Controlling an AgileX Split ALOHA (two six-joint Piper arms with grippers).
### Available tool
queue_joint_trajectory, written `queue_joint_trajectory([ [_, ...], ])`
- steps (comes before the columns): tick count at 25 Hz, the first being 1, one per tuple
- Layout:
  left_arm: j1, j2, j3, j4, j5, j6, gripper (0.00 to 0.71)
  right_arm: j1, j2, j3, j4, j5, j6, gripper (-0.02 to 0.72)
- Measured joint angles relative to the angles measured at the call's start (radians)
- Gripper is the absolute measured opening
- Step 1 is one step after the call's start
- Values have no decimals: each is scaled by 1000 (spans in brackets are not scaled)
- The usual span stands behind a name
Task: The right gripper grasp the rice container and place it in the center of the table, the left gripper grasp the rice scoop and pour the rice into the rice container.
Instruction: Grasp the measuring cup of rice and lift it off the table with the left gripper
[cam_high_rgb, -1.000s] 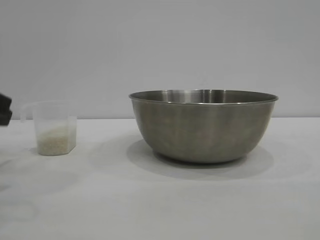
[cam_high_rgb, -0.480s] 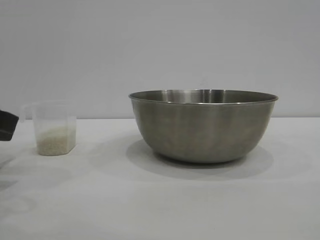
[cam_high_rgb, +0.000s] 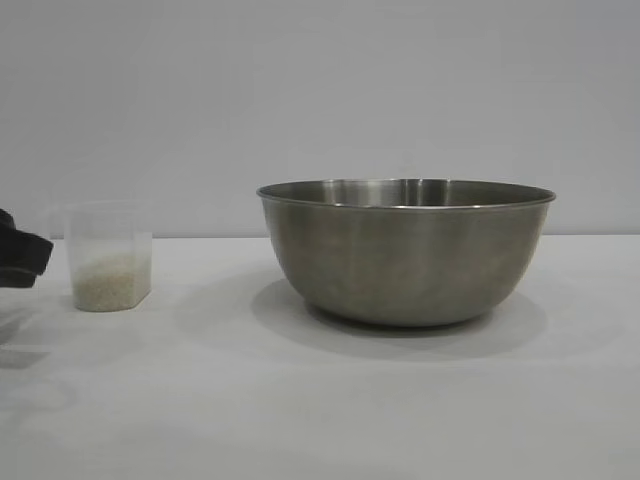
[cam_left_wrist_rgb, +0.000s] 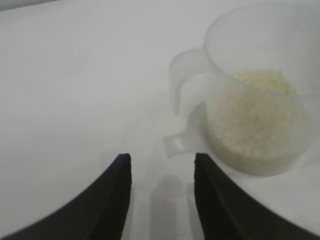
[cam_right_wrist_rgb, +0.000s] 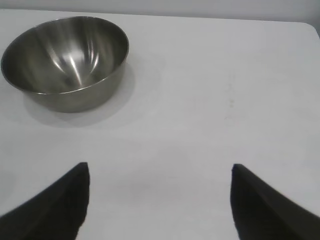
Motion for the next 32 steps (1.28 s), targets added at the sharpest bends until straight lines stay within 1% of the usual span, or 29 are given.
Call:
queue_joint_trajectory([
  [1,0,2,-2,0,-2,0,312,0,0,0,0,0,0,538],
  [2,0,4,-2,-5,-2,0,356,0,0,0,0,0,0,538],
  [6,0,4,-7,-35,-2,0,348,0,0,0,0,0,0,538],
  [15,0,7,-54,-52,-2,0,348,0,0,0,0,0,0,538],
  [29,0,14,-155,-80,0,16,348,0,0,0,0,0,0,538],
  [32,0,26,-159,-72,0,28,116,0,0,0,0,0,0,538],
])
